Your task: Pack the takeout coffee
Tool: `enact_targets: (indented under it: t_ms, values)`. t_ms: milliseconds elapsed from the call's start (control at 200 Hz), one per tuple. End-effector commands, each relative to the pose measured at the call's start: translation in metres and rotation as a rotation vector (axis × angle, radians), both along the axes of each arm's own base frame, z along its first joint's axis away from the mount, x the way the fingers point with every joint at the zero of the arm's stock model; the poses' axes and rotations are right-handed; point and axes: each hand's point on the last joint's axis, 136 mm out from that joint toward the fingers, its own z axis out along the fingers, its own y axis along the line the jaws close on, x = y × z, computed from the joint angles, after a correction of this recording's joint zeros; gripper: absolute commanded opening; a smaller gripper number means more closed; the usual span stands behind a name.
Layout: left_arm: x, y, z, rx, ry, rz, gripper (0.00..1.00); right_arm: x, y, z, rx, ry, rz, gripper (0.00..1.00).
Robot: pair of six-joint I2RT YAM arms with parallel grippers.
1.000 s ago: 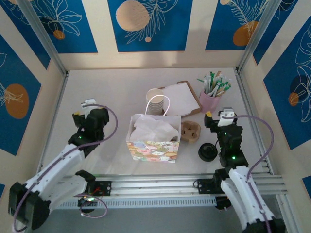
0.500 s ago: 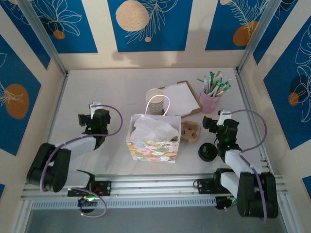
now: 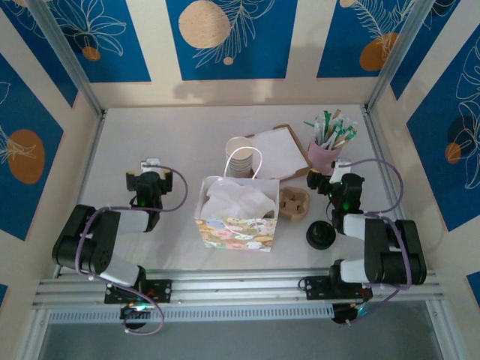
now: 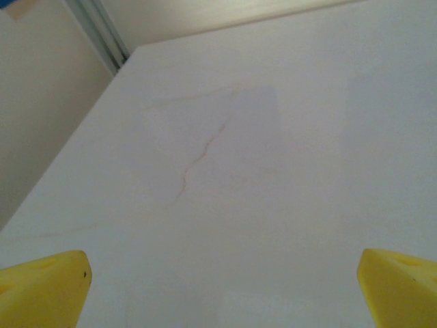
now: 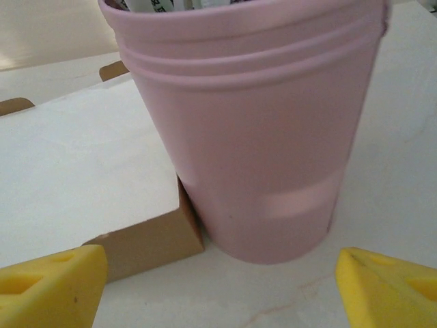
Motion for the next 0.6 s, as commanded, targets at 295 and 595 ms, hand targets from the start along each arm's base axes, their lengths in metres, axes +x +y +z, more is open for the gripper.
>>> enact_targets:
  t_ms: [295, 595]
  values:
    - [0.014, -0.003, 0.000, -0.136, -0.074, -0.124, 1.00, 0.028, 0.012, -0.005, -0.046, 0.004, 0.010, 0.89]
    - [0.013, -0.003, 0.001, -0.134, -0.081, -0.125, 1.00, 0.030, 0.013, -0.005, -0.070, 0.004, 0.002, 0.99]
